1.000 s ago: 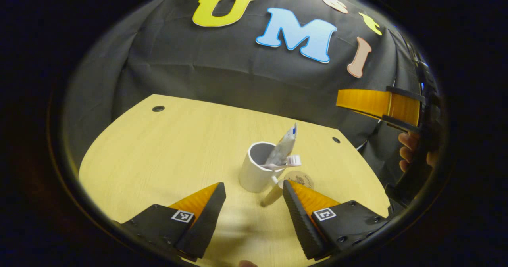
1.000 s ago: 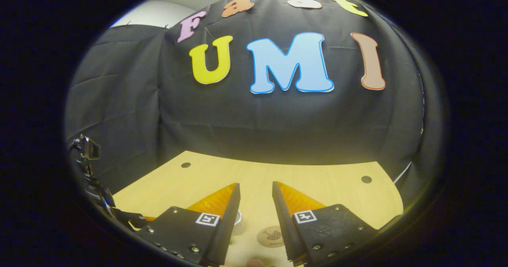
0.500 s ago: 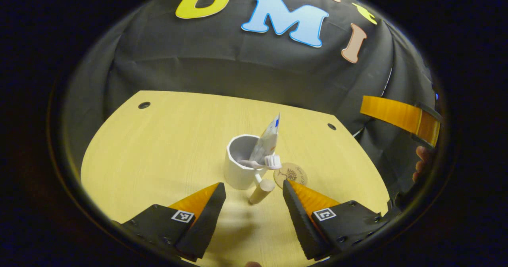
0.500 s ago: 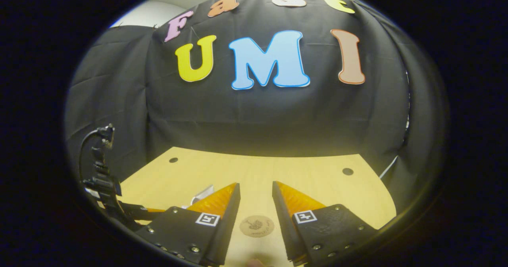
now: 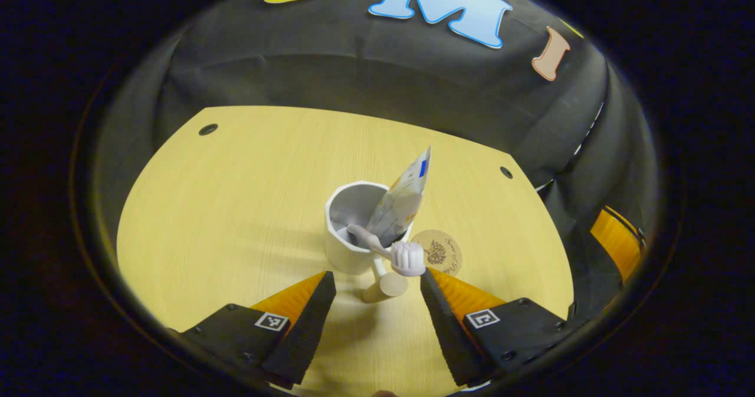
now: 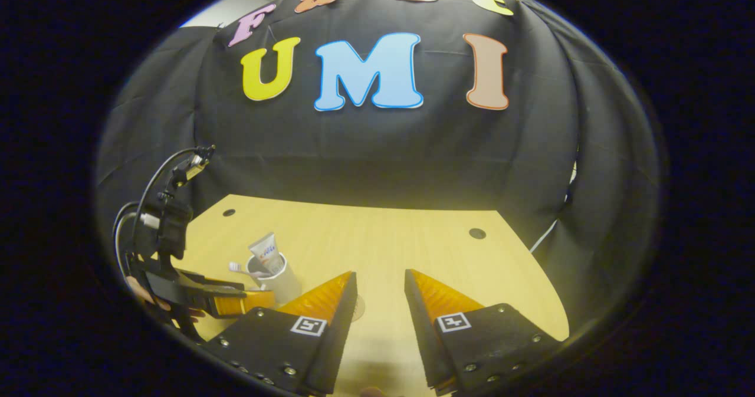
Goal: Put the toothbrush and toothpaste on the desktop into the cup, then pick up the cup and place it on the coaster on the desktop.
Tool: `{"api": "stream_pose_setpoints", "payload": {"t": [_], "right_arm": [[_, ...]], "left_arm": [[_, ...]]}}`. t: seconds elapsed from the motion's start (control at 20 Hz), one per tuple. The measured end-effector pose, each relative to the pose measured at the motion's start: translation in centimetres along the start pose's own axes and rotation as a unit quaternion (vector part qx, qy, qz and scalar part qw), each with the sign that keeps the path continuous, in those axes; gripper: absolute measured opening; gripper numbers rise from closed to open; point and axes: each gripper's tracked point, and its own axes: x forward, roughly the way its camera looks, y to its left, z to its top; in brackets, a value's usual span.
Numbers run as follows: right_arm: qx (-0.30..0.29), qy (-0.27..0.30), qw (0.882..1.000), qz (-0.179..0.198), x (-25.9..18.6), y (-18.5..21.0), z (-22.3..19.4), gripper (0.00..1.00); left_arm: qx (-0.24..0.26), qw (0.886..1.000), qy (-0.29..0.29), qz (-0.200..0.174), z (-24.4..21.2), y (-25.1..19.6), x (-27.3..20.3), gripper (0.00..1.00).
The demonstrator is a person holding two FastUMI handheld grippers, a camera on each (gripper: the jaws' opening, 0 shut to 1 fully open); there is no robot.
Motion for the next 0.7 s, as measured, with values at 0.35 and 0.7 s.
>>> {"api": "stream_pose_setpoints", "payload": {"t": [0.35, 0.7], "right_arm": [[0.044, 0.049, 0.998, -0.012, -0.9, -1.7, -4.1, 0.53], [0.07, 0.069, 0.995, -0.03, -1.2, -3.6, -5.6, 0.49]], "left_arm": [[-0.033, 0.998, 0.055, 0.022, -0.1, 0.5, 1.4, 0.93], [-0.026, 0.994, 0.095, 0.042, -0.2, 0.4, 3.7, 0.91]]}}
